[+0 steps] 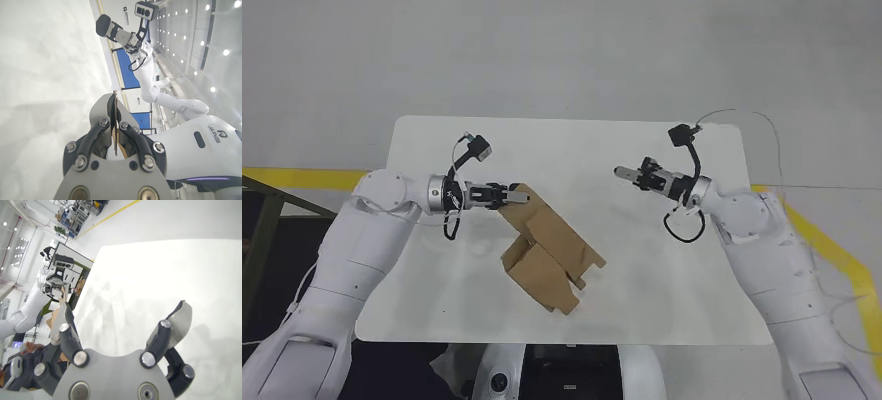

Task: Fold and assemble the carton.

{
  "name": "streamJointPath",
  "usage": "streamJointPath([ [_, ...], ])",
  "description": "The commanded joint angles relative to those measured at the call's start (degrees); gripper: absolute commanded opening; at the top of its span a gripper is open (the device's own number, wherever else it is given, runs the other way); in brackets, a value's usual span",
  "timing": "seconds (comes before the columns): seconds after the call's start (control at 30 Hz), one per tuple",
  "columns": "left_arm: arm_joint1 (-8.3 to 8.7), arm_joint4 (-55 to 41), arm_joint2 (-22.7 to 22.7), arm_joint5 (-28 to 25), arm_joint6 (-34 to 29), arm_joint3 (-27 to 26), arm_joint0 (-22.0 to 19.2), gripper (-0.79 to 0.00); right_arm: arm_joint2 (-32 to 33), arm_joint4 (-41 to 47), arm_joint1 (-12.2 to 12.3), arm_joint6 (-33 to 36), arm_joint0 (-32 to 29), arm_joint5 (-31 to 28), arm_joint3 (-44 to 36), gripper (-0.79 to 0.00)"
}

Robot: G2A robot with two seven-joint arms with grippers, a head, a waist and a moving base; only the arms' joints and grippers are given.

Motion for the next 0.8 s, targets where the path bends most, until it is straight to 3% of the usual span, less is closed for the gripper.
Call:
streamJointPath([
  [0.0,-0.32,-0.50,1.02,-1.24,-0.86,0.77,-0.82,-0.785,-0.64,4.00,-0.04,4.92,0.54,-0.59,0.91,0.000],
  [0.33,-1.53,-1.48,5.90,-4.03,-2.52,1.77,-3.38,-0.785,-8.35,22.97,-1.35,29.59,5.97,-3.60,6.65,0.000],
  [0.77,-1.75,-5.48,7.48,-2.68,-3.88,2.77,-4.55,-0.785,-10.50,26.26,-1.71,29.80,7.37,-3.41,7.36,0.000],
])
